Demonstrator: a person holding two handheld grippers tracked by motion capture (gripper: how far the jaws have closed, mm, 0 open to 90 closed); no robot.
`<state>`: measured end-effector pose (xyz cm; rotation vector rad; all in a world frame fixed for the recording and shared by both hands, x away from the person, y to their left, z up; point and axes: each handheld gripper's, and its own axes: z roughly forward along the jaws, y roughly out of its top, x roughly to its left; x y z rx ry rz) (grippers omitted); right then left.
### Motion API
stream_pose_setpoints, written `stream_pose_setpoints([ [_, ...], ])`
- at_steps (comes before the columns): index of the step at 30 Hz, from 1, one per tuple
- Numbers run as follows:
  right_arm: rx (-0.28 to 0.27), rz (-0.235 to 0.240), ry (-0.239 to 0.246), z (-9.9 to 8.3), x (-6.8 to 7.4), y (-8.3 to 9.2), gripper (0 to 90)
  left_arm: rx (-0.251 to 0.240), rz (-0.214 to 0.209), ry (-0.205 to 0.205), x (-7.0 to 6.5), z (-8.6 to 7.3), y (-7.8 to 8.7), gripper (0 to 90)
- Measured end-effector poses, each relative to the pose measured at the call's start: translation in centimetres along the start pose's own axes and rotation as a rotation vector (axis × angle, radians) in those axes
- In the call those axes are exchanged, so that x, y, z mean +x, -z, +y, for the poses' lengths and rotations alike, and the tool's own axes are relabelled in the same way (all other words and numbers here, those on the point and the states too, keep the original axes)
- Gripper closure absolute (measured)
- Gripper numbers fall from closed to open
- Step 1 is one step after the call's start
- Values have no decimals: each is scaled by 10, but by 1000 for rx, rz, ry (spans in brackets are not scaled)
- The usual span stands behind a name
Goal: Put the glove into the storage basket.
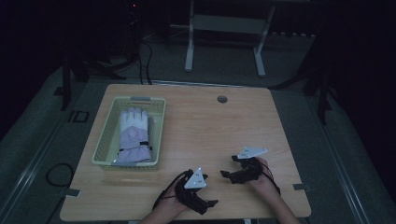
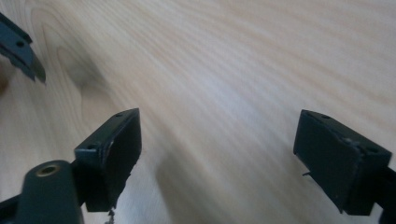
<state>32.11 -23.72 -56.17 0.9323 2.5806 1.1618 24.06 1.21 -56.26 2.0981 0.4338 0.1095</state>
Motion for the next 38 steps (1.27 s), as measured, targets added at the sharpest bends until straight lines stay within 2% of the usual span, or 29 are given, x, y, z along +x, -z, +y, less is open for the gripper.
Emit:
stream_pose_setpoints([
  [3, -1, -34, 4, -6, 1, 3, 144, 11, -13, -2, -1, -1, -2, 85],
  [8, -39, -34, 5, -13, 1, 12, 140, 8, -5, -19, -3, -2, -4, 86],
  [11, -43, -47, 12, -15, 2, 16, 139, 4, -3, -19, -4, -1, -4, 86],
  [14, -77, -66, 24, -20, 1, 23, 139, 1, -1, -21, -4, 1, -4, 85],
  [17, -89, -75, 28, -21, -1, 28, 139, -5, -9, -19, -4, 3, -6, 86],
  [20, -108, -82, 31, -23, -3, 31, 139, -11, -1, -40, -6, 4, -7, 86],
  [26, -96, -86, 38, -25, -4, 29, 138, -16, -10, -48, -5, 3, -5, 86],
  [30, -99, -86, 32, -26, -6, 29, 139, -34, -15, -20, -3, 3, -3, 85],
  [38, -94, -94, 41, -26, -5, 29, 138, -28, -15, -19, -3, 2, -4, 85],
])
